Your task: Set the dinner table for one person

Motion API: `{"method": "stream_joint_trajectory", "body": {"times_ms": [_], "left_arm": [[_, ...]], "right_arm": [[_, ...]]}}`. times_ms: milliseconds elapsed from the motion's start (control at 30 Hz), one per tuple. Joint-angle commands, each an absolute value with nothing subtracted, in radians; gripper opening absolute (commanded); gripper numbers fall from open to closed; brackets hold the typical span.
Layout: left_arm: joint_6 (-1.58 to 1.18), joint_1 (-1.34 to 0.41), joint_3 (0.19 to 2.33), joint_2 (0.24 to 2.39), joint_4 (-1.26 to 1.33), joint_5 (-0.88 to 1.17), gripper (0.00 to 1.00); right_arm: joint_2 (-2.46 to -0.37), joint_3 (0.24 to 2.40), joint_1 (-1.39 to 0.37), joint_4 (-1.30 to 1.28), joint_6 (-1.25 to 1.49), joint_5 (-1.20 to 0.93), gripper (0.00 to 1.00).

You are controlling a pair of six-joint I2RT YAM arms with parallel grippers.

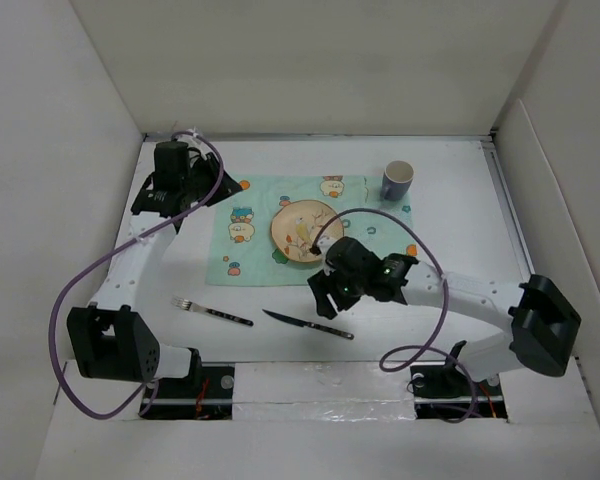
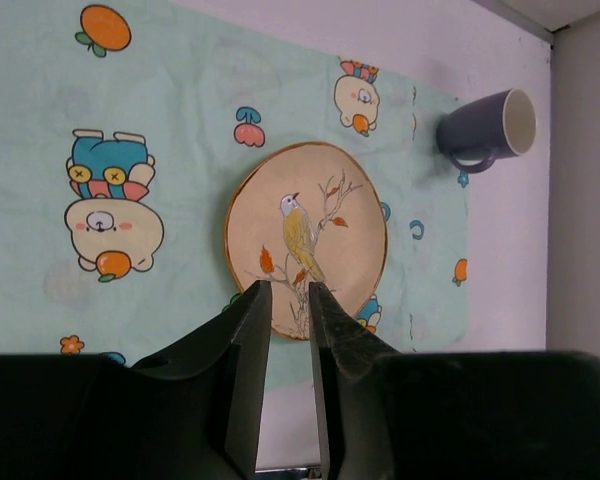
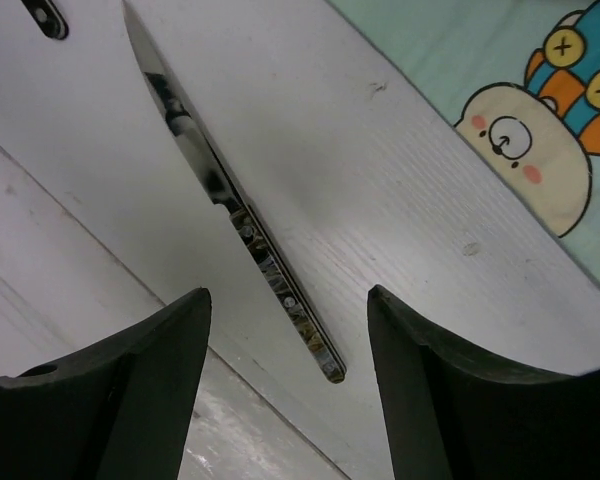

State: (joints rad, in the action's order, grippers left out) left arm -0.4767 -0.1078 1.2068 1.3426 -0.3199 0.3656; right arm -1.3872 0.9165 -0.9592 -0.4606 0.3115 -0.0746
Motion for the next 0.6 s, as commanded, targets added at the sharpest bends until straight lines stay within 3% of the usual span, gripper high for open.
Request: {"method": "stream_joint_trajectory", "body": {"times_ms": [0,333,367,400,467,567], "left_arm": [[-0.462,-0.106,1.275,1.328,-0.325,0.356,0.2],[-0.456,-0.097,1.282,1.293,-0.348,0.33,0.2],[-0.453,-0.097,1.292,1.29,-0.356,0.325,0.2],[-0.453,-0.097,1.292,1.29,-0.356,0.325,0.2],[-0.451,-0.097,1.295,1.287,-0.364,0.322,0.21],[-0.451,-0.097,1.293,1.279,-0.367,0.319,0.21]], "right_arm": [[-1.449,0.937,-1.006,-0.397,0.264,-0.029,0.69],[-1.701,1.017,-1.144,-0.42,0.238,0.027,0.64],[-1.738,1.041,-1.163,-0.457,0.259,0.082,0.31],[-1.738,1.042,-1.163,-0.457,0.259,0.083,0.3],[-1.763,1.057,-1.19,-0.472,0.287,0.138,0.0],[-1.729,1.066,-1.222,-0.509,0.296,0.15,0.0]]}}
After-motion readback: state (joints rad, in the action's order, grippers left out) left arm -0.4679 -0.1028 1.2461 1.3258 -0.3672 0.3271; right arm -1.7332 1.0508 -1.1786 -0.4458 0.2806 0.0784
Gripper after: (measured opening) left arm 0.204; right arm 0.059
